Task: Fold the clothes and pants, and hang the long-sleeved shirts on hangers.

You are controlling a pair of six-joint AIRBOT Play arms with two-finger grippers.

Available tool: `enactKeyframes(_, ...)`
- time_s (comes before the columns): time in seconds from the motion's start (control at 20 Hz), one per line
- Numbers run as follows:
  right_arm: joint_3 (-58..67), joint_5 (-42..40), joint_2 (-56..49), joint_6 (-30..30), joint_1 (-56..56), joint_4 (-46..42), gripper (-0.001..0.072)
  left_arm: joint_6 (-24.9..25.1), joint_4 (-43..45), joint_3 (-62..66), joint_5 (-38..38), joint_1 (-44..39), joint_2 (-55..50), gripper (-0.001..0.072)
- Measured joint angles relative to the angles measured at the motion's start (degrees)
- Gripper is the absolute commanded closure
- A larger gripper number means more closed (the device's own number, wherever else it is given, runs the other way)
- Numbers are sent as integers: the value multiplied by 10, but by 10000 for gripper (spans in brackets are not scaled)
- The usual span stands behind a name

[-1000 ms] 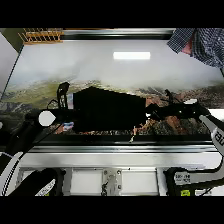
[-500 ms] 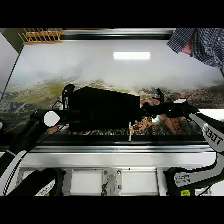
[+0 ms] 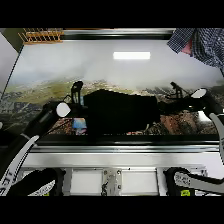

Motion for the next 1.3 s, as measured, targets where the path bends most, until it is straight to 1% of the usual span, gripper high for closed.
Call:
enactKeyframes(0.1, 32, 44, 40, 28, -4, -61, 679, 0, 0, 45, 14, -30, -61, 697)
enactKeyframes(0.25, 78, 99, 89, 64, 9, -112, 679, 0, -14, 125, 26, -82, -159, 697)
enactKeyframes(0.5, 132, 139, 134, 105, 70, -141, 679, 4, -55, 251, 35, -165, -303, 697)
enactKeyframes(0.7, 162, 153, 144, 120, 122, -146, 679, 5, -68, 320, 29, -212, -380, 697)
enactKeyframes(0.9, 176, 158, 148, 128, 161, -149, 680, 5, -73, 351, 28, -237, -411, 697)
enactKeyframes(1.05, 179, 158, 149, 133, 181, -150, 680, 5, -74, 358, 30, -239, -413, 697)
enactKeyframes(1.3, 181, 154, 149, 135, 215, -150, 679, 0, -58, 361, 26, -185, -367, 697)
